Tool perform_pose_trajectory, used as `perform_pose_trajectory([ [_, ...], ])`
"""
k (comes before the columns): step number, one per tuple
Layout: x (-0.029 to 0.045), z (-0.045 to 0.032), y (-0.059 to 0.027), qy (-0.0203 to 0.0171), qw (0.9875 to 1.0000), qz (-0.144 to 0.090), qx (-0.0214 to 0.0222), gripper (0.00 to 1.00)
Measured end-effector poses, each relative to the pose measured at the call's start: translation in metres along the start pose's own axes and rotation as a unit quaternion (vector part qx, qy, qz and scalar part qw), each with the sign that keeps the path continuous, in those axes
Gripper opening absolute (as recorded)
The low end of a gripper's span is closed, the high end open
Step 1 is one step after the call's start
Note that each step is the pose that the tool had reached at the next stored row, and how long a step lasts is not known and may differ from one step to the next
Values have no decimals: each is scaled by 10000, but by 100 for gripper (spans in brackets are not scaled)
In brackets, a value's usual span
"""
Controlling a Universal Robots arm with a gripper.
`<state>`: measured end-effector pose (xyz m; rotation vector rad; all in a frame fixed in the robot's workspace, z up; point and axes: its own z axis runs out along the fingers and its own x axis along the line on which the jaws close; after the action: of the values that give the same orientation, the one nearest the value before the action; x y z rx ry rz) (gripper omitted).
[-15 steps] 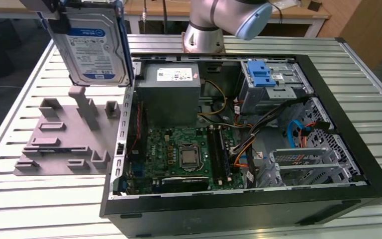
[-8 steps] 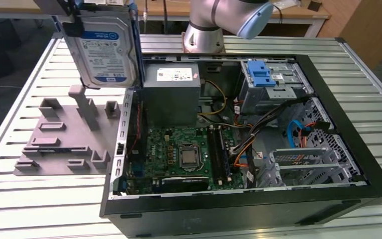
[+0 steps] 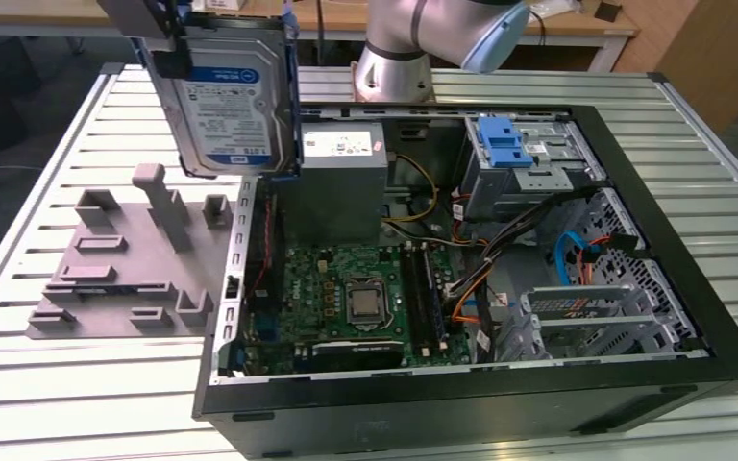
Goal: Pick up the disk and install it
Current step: 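Pick up the disk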
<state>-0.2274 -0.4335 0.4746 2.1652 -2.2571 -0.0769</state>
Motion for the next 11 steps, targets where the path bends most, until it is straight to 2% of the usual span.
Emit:
perform_pose_trajectory([
  [6,52,-8,-184,0,10000,0,0,37],
  [11,67,-15,-391,0,10000,0,0,37],
])
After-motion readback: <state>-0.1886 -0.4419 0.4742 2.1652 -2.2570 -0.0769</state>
